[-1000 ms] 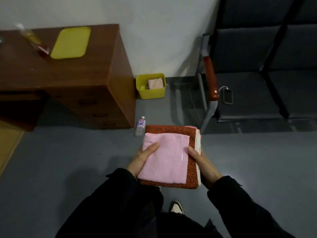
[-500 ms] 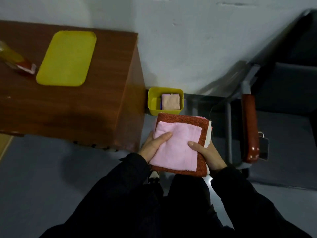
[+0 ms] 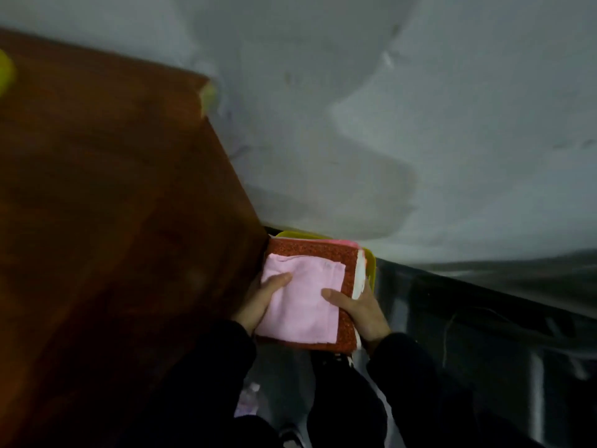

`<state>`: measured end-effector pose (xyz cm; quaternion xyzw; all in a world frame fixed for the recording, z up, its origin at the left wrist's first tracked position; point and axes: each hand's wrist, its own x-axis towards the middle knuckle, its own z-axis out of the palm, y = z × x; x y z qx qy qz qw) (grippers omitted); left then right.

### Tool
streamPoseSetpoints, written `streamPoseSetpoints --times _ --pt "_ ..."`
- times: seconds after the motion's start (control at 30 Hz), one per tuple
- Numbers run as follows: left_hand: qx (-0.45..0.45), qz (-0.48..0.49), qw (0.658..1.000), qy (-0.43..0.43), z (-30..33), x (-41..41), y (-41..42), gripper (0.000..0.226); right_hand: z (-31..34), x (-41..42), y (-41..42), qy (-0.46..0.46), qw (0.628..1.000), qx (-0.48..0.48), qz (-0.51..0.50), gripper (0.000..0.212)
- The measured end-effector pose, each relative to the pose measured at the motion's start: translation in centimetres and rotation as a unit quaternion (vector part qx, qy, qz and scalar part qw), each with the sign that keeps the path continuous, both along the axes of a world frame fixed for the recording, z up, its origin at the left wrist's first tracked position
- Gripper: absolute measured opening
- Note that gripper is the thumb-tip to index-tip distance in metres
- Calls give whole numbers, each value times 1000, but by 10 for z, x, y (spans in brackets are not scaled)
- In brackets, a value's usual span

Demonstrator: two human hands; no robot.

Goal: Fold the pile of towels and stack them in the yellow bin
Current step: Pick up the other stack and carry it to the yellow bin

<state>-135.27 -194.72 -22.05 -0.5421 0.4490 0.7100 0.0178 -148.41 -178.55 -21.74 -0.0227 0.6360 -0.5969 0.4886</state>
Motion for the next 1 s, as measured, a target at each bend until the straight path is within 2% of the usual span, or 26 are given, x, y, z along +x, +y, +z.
streamPoseSetpoints --times 0.07,0.2,0.27,0.37,0.47,0.5,0.57,0.67,0.77,0.8,0.83,0.9,0.93,0.97,1.0 --pt "-16 14 1000 -14 -82 -20 -29 65 -77 -24 -29 -2 1000 2 4 62" --pt "-105 -14 994 -7 -220 -40 -69 87 -208 -41 -65 -23 1000 -15 15 57" --pt "-128 -56 990 -16 -235 -53 -79 85 -256 -38 -72 -42 999 -28 8 61" --pt "-173 -123 977 -29 -258 -66 -85 61 -308 -33 -80 -51 998 -46 -5 64" --pt "-140 -110 982 -61 -272 -69 -81 32 -333 -31 -78 -52 997 -55 -8 58" --pt "-128 -92 985 -75 -275 -70 -76 28 -335 -32 -77 -44 998 -45 -7 55" --pt "-155 -82 975 -139 -283 -72 -68 38 -336 -35 -75 -34 999 -11 -8 50" --pt "-275 -114 931 -212 -292 -69 -55 39 -339 -38 -79 11 999 38 11 50" --pt "-351 -146 903 -202 -291 -56 -36 65 -341 -35 -84 65 996 48 25 49" --pt "-400 -170 877 -203 -290 -50 -30 73 -343 -35 -85 72 996 42 29 49" --pt "-466 -203 836 -208 -288 -44 -24 77 -342 -34 -87 74 996 39 32 49" --pt "-604 -292 713 -202 -288 -42 -18 74 -343 -33 -90 67 997 37 32 51" --pt "-641 -328 671 -179 -292 -44 -15 71 -344 -33 -90 69 996 38 31 54" --pt "-643 -361 657 -159 -298 -47 -12 68 -346 -33 -89 68 996 48 28 57" --pt "-622 -383 666 -150 -304 -51 -10 70 -347 -34 -89 69 996 52 29 55"
